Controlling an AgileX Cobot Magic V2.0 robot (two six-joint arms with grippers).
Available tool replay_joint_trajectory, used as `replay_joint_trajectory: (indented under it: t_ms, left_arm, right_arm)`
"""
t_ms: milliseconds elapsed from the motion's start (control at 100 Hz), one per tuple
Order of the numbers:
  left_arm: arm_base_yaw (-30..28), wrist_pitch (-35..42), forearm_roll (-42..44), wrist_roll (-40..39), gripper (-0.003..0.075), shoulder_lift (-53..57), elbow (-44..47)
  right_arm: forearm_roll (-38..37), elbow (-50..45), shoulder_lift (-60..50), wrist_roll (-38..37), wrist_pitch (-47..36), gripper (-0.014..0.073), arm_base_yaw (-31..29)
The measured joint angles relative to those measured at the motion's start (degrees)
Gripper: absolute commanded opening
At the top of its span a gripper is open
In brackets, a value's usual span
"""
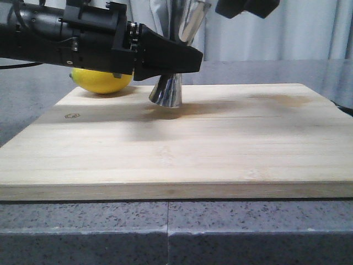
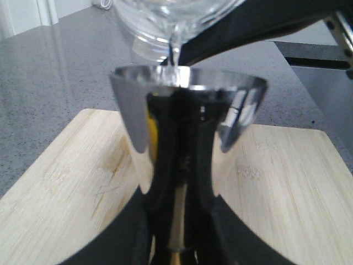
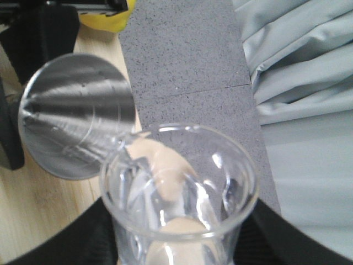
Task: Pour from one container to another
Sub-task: 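Tilt the beaker with the right gripper, pouring liquid into the jigger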
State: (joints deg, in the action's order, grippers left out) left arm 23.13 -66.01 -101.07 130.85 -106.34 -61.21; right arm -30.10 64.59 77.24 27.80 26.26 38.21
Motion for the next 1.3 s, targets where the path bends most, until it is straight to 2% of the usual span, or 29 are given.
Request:
replay_joint_trajectory:
  t_ms: [1300]
  left_arm:
    - [0.0,0.0,0.0,0.0,-0.0019,0.0,0.0]
  right_arm:
    - [-5.6,0.0,0.9,1.6,-1.7,0.0272,1.1]
